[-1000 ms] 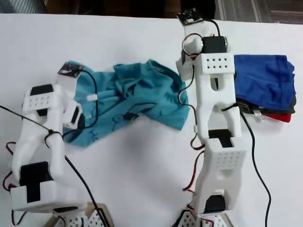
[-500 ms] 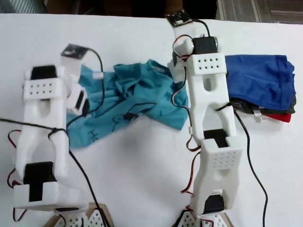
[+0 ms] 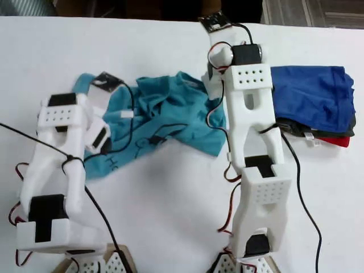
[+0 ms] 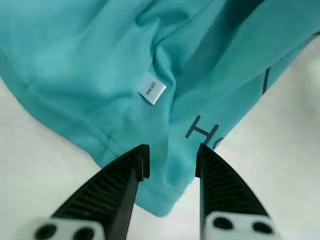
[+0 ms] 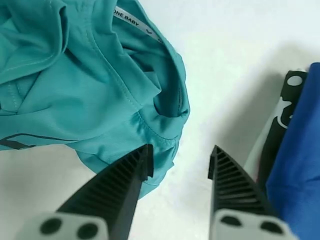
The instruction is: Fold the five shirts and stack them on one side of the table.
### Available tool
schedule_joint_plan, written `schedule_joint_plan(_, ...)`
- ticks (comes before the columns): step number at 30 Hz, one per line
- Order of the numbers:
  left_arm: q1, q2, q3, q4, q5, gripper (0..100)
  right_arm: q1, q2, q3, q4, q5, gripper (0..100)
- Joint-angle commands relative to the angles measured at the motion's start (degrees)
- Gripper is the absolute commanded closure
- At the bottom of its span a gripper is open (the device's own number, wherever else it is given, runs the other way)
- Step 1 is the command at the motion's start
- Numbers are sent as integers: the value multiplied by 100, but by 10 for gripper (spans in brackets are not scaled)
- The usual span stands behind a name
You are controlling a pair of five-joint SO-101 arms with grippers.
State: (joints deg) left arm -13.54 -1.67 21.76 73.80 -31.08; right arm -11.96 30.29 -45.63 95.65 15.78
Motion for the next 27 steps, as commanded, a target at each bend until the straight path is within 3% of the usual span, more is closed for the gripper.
schedule_joint_plan(1,-79,-53,48,-281,-220,823,-22,-75,-246,40,9,816)
schedule_joint_plan(10,-853,18,13,-818,-923,820,-22,-31,-202,40,9,816)
schedule_joint_plan(27,-475,862,-4,-527,-914,823,-22,-22,-202,40,9,816)
